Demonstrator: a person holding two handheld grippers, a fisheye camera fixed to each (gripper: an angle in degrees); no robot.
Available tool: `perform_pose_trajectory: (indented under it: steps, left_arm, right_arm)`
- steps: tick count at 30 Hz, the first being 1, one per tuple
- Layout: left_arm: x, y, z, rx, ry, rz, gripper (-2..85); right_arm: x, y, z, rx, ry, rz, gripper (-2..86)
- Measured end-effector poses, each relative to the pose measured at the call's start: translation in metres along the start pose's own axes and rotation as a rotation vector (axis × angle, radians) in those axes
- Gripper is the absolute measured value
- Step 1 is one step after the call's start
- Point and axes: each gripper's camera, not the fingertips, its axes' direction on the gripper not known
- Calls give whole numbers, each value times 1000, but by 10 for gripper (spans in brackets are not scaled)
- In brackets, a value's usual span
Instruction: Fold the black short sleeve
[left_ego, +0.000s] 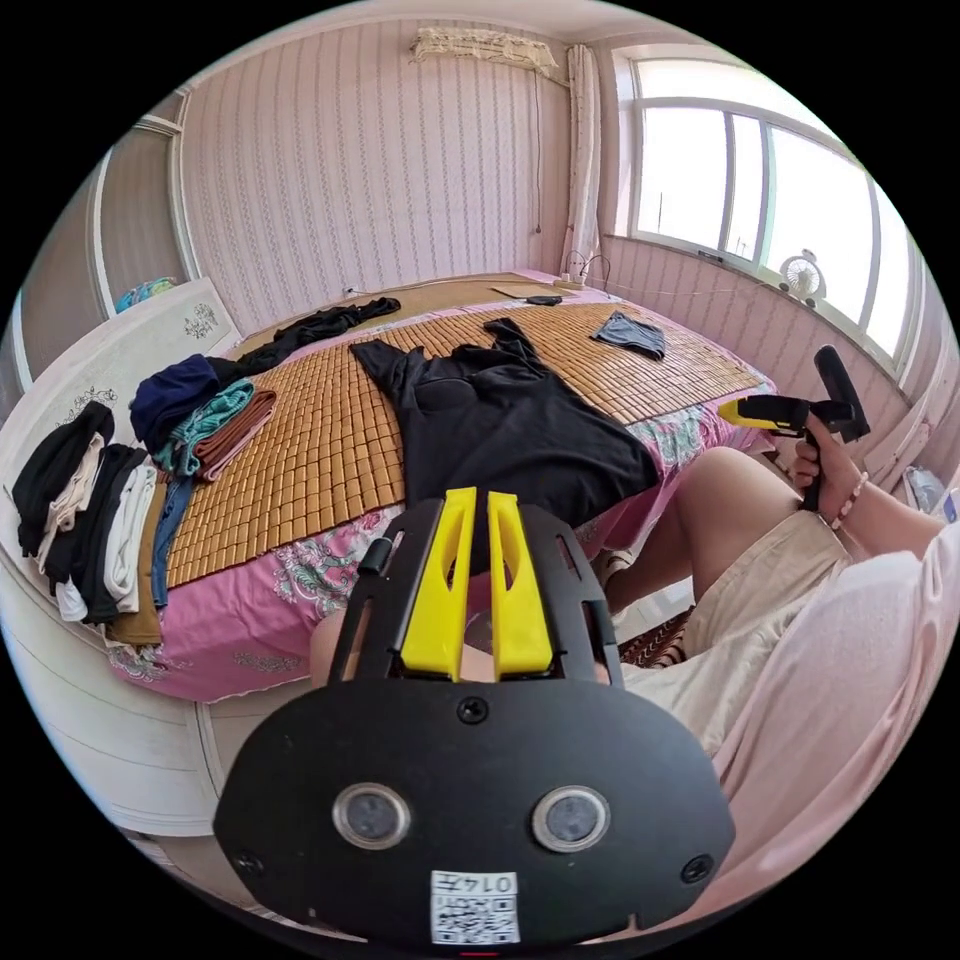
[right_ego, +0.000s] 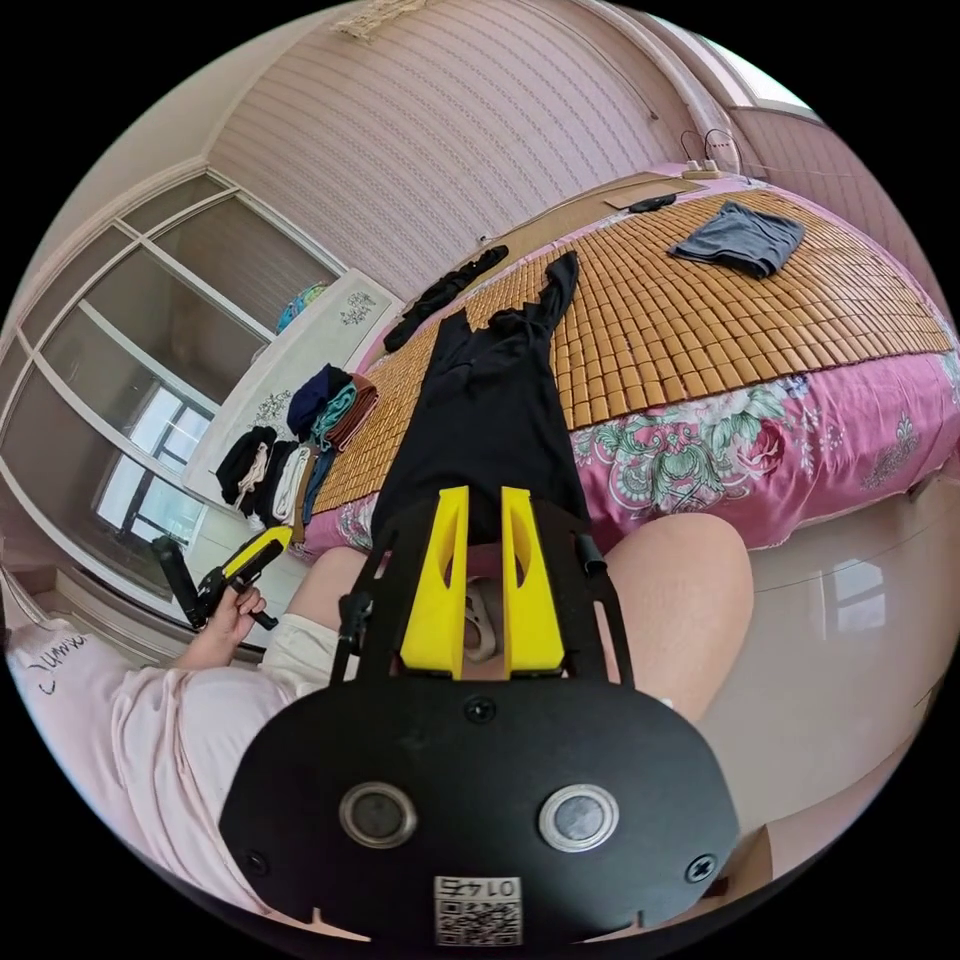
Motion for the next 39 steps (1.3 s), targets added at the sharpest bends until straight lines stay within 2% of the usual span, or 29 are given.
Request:
perform_pose_trajectory:
  steps: [4,10,18,21,25,29,30,35,36,37,39]
  left_arm:
    - [3,-9,20,44,55,36,59]
    - [2,-51,105,-1,102,82,79]
    - [3,-187,285,-33,176,190,84]
    - [1,-242,362,-61,208,169,86]
    - [8,-296,451,-124,244,157,83]
    - [26,-326,526,-91,233,135,59]
    - [30,-332,547,-106,234,132,57]
    - [41,-341,631,-316,247,145,37]
    - [41,-340,638,-295,266,138,31]
    - [40,-340,641,-291,276,133,28]
    - [40,-338,654,-293,318,129,17]
  right_arm:
    - [-6,-24,8,9,24,-73,69]
    - [11,-103,50,-48,152,-133,91]
    - [40,-275,148,-142,296,-196,95]
    - [51,-333,196,-181,346,-193,105]
    - [66,-385,249,-232,301,-150,108]
    - [78,-413,289,-236,427,-120,77]
    - [85,-416,294,-242,469,-98,38]
    - [88,-398,237,-122,347,-147,-2]
    - [83,-384,209,-79,327,-166,-4]
    - [81,-375,196,-74,312,-173,-4]
    - [74,-337,161,-181,220,-149,-4]
